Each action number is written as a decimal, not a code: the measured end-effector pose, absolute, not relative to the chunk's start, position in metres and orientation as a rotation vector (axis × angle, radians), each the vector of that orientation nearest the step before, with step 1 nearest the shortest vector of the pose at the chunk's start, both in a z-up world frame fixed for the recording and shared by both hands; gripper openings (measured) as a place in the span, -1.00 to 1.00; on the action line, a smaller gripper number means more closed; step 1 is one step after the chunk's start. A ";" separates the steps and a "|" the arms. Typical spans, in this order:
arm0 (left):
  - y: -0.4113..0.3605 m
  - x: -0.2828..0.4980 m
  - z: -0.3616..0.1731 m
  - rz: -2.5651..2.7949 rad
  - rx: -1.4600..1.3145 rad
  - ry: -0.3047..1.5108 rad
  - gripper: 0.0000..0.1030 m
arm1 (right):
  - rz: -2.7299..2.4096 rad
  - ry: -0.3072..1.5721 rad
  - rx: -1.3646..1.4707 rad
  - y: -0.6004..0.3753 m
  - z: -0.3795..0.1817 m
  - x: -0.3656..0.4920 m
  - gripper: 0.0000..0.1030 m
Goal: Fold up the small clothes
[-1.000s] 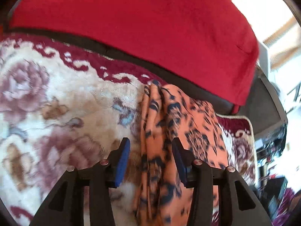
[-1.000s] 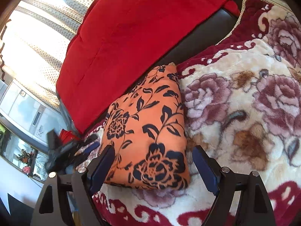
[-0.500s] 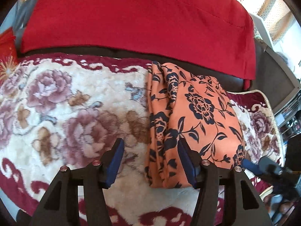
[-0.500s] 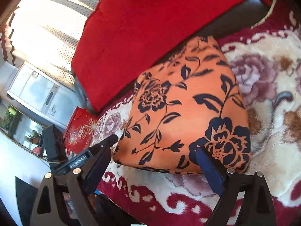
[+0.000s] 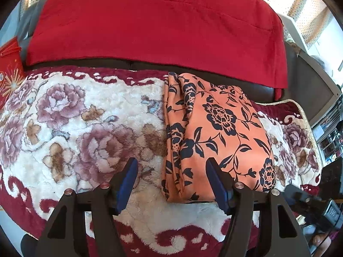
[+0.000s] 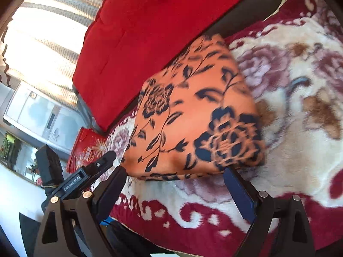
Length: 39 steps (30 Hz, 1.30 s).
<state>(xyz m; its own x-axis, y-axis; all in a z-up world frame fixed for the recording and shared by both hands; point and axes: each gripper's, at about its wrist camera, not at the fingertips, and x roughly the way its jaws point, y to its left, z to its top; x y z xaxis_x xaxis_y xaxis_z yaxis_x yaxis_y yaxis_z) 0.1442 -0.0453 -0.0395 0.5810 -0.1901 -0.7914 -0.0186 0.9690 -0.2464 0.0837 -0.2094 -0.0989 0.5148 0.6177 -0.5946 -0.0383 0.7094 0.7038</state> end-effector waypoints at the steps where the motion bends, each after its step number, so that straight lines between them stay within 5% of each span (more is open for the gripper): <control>1: -0.047 0.145 -0.039 -0.104 -0.236 0.944 0.31 | 0.418 0.941 0.699 -0.219 -0.097 0.081 0.82; 9: -0.071 0.170 -0.066 -0.192 -0.219 0.972 0.42 | 0.282 0.896 0.774 -0.279 -0.109 0.114 0.82; 17: -0.070 0.182 -0.107 -0.165 -0.242 1.067 0.43 | 0.318 1.057 0.671 -0.269 -0.136 0.218 0.81; 18: -0.071 0.182 -0.107 -0.165 -0.234 1.065 0.43 | 0.356 1.086 0.622 -0.255 -0.138 0.229 0.71; 19: -0.071 0.182 -0.107 -0.166 -0.232 1.064 0.44 | 0.357 1.098 0.561 -0.246 -0.138 0.233 0.39; 20: -0.071 0.182 -0.107 -0.167 -0.229 1.064 0.44 | 0.349 1.104 0.505 -0.237 -0.136 0.233 0.38; 31: -0.070 0.202 -0.043 -0.232 -0.225 0.941 0.45 | 0.342 1.074 0.413 -0.217 -0.118 0.212 0.60; 39: -0.016 0.273 -0.119 -0.171 -0.568 1.110 0.56 | 0.307 1.077 0.429 -0.235 -0.114 0.202 0.60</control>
